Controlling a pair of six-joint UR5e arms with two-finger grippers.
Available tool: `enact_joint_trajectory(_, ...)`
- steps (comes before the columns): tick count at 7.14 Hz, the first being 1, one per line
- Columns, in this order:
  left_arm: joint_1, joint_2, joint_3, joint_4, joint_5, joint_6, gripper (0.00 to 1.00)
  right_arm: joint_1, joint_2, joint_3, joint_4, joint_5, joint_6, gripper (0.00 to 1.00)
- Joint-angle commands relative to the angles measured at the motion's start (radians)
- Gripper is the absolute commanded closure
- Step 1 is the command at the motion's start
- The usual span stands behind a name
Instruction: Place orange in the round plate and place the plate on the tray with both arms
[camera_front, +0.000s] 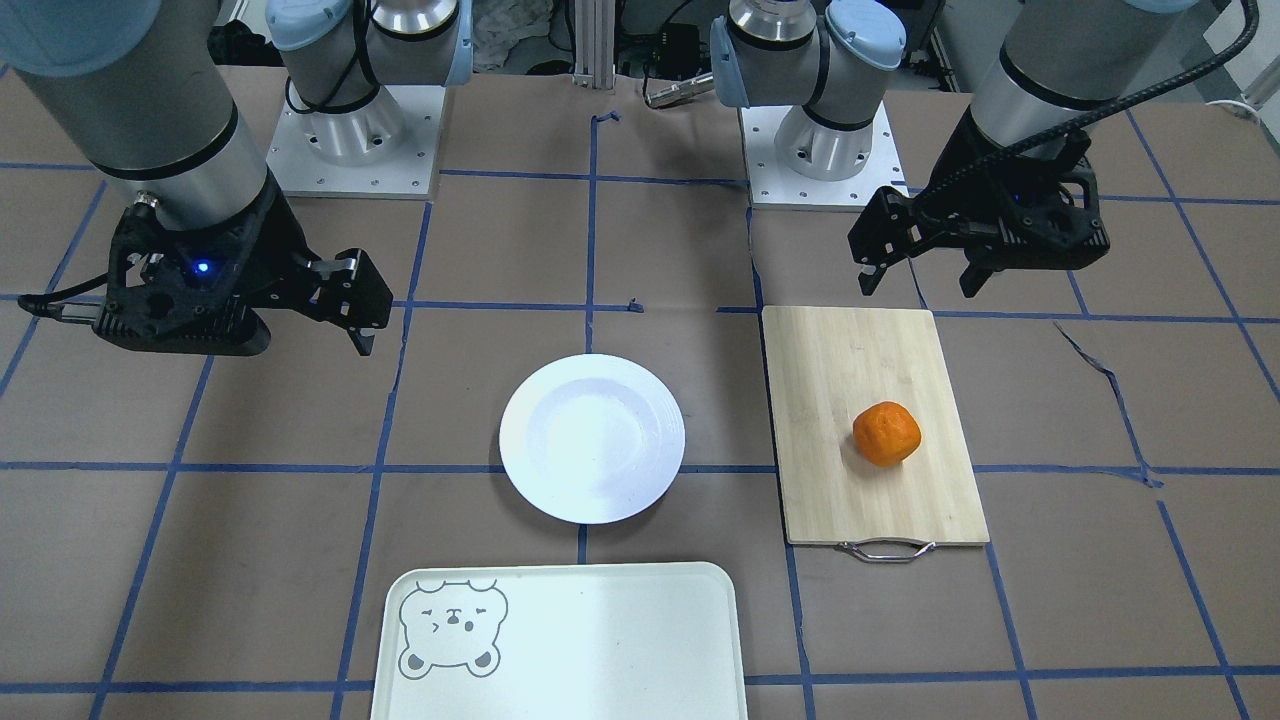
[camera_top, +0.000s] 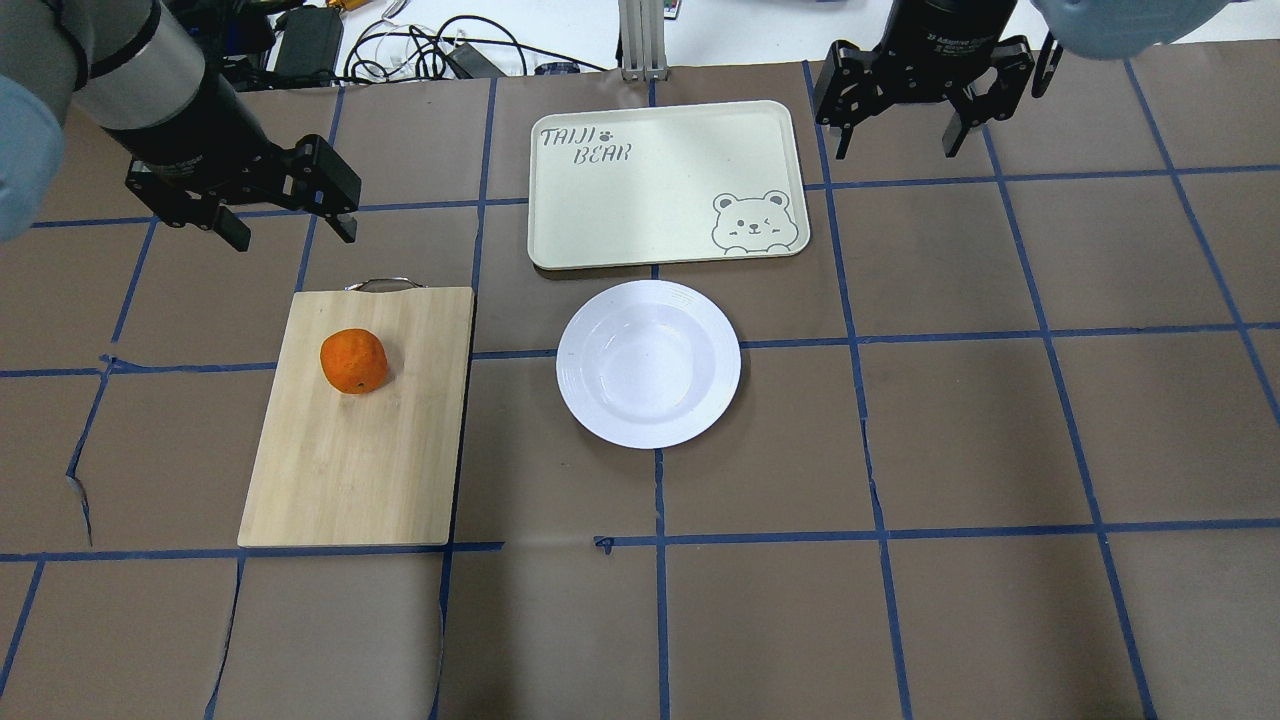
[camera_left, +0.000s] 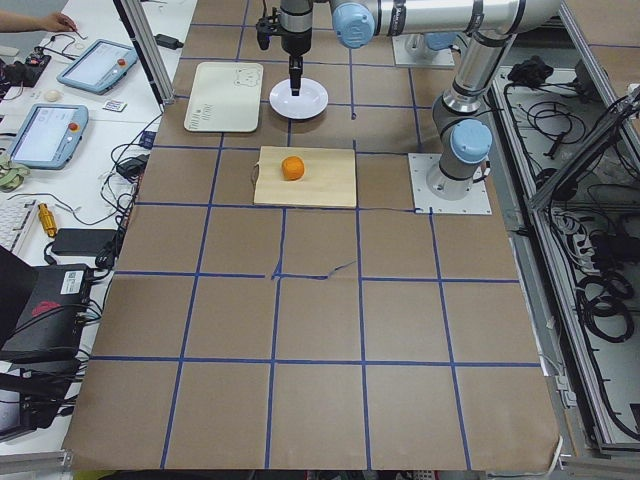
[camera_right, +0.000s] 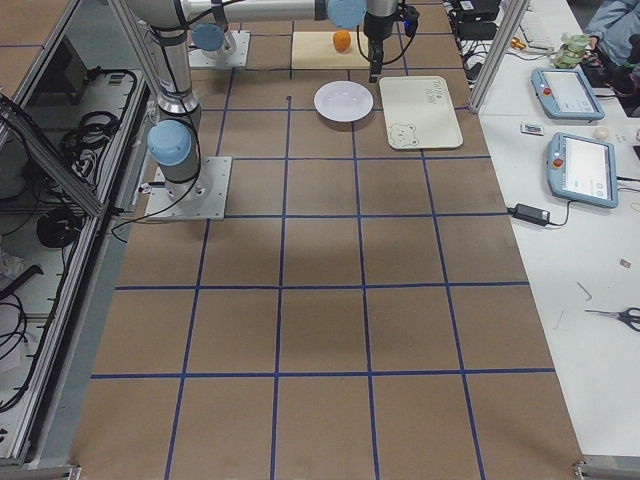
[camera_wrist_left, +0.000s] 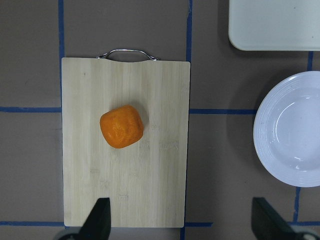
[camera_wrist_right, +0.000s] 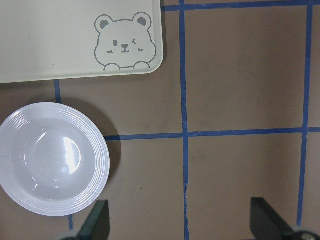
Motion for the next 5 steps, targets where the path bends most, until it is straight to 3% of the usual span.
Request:
enact_joint_trajectory(1, 0.0, 0.001, 0.004, 0.002, -0.001, 0.0, 0.0, 0.0, -0.001, 0.001, -0.008, 0.001, 0.0, 0.0)
enact_joint_trajectory(5, 0.003, -0.001, 0.009, 0.005, -0.002, 0.0, 0.0, -0.002, -0.001, 0.001, -0.009, 0.001, -0.002, 0.0)
